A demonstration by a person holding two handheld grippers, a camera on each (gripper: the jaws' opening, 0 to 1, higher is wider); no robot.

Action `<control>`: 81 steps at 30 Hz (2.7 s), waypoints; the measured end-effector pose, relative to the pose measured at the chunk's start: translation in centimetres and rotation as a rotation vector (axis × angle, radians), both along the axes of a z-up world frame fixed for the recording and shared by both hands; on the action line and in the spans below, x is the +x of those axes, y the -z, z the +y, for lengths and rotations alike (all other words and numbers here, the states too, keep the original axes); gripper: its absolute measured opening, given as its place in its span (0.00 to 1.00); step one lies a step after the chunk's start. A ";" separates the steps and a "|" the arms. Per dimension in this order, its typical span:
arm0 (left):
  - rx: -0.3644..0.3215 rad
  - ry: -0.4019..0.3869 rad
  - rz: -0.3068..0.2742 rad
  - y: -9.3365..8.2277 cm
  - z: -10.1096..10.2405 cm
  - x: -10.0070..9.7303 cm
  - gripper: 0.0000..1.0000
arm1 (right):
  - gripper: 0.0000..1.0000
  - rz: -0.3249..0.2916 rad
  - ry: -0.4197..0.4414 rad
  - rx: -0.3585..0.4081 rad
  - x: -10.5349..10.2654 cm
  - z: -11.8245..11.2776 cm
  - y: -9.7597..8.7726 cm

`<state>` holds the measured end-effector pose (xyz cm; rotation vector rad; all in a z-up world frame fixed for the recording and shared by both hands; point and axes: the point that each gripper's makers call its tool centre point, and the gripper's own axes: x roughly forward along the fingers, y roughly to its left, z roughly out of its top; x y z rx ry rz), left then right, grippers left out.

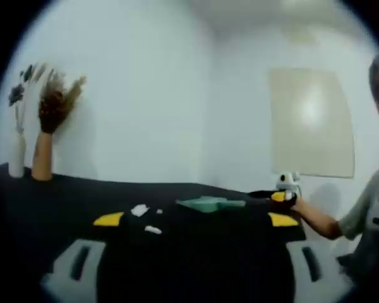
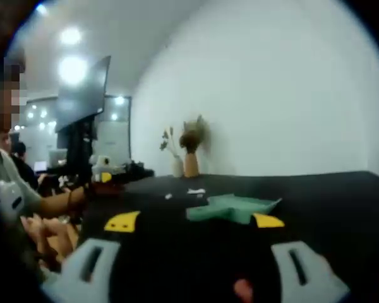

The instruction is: Pick up the broom and sweep the trash on the tabletop into the dustpan.

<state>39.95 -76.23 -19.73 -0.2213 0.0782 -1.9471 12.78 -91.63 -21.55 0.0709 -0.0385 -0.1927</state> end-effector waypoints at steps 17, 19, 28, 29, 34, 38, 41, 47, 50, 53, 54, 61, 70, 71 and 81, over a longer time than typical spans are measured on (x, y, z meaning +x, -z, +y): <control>-0.018 -0.024 -0.117 -3.2 -0.6 -2.1 0.89 | 0.51 0.137 -0.023 0.053 0.8 -0.4 -1.2; -0.014 -0.013 -0.123 -3.7 -1.0 -2.8 0.88 | 0.50 0.143 -0.019 0.071 0.9 -0.6 -1.9; 0.029 0.045 -0.114 -3.4 -3.3 -6.0 0.79 | 0.42 0.231 0.023 0.097 1.4 -2.2 -2.5; 0.036 0.048 -0.116 -3.3 -3.6 -6.5 0.77 | 0.41 0.230 0.023 0.101 1.4 -2.6 -3.0; 0.058 0.103 -0.131 -3.0 -5.2 -9.4 0.75 | 0.34 0.267 0.046 0.182 2.0 -4.3 -4.5; 0.055 0.122 -0.149 -3.0 -6.0 -10.3 0.75 | 0.34 0.336 0.096 0.264 2.9 -6.9 -5.2; 0.039 0.134 -0.146 -3.2 -6.2 -10.5 0.75 | 0.35 0.410 0.132 0.347 3.8 -8.3 -4.9; 0.019 0.157 -0.177 -3.2 -6.7 -10.3 0.75 | 0.33 0.651 0.233 0.424 5.6 -10.0 -2.7; 0.013 0.168 -0.180 -3.2 -7.1 -9.7 0.75 | 0.32 0.735 0.262 0.448 6.6 -10.2 -2.0; 0.031 0.164 -0.192 -2.9 -7.6 -8.8 0.75 | 0.31 0.768 0.269 0.463 7.9 -10.3 -1.6; 0.036 0.162 -0.196 -2.8 -7.8 -8.5 0.75 | 0.31 0.782 0.269 0.469 8.2 -10.3 -1.3; 0.056 0.167 -0.214 -2.8 -8.5 -7.0 0.75 | 0.32 0.934 0.283 0.479 9.3 -11.1 0.9; 0.055 0.193 -0.224 -2.6 -9.1 -6.9 0.76 | 0.30 1.086 0.284 0.521 11.0 -11.8 3.8; 0.056 0.197 -0.221 -2.5 -9.2 -7.0 0.76 | 0.31 1.106 0.292 0.546 11.0 -11.6 4.2; 0.076 0.225 -0.265 -1.3 -8.8 -7.7 0.76 | 0.31 1.196 0.350 0.559 11.5 -12.6 6.3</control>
